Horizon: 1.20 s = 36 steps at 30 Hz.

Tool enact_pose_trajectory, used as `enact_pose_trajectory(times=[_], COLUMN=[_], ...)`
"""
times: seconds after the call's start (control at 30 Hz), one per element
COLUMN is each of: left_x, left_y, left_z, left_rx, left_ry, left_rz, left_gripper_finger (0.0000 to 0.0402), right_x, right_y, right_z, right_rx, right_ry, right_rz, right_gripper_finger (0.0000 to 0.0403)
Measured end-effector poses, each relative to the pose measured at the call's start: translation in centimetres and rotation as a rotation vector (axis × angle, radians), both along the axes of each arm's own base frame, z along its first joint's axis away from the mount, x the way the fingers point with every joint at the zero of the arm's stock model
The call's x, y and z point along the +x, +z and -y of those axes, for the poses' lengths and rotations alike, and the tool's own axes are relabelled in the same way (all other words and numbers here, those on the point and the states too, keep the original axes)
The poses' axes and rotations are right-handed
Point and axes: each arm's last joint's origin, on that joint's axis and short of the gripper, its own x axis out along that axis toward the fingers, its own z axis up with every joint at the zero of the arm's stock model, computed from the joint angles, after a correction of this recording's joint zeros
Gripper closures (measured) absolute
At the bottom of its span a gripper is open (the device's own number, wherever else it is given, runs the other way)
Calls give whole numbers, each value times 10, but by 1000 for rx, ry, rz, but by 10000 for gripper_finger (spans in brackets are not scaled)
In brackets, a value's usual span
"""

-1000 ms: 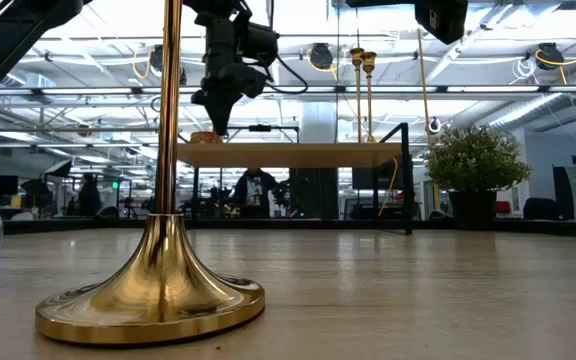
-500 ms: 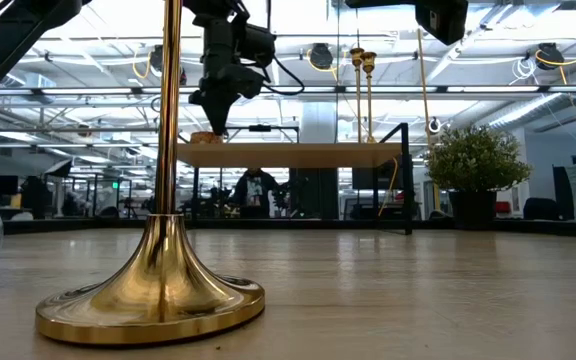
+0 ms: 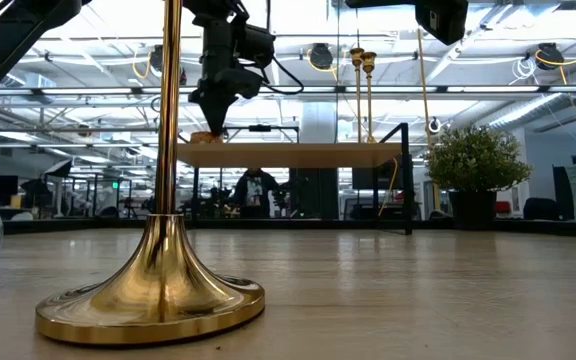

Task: Pick & Place candle stick holders
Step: Put the yellow patterned scented candle on the shelf aligned with the black patterned scented candle, then put the gold candle holder on the shelf aligned with the other gold candle holder

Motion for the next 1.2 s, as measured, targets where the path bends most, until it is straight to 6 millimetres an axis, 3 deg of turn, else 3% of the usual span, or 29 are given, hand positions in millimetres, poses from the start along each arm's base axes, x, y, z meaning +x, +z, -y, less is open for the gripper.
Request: enact_pose_trajectory(times=[0.53, 1.2], left_x=[-6, -5], left_y=[1, 1], left_z=[-9, -6], left_rx=[21, 2], left_ry=[12, -10], left_rz=[-14, -1], left_gripper_finger=[401, 401], right_x=[0, 1], right_y=[0, 0], right_z=[0, 2], right_rx=[0, 13], right_ry=[0, -12], right_rz=[0, 1], right_gripper_finger=[259, 259])
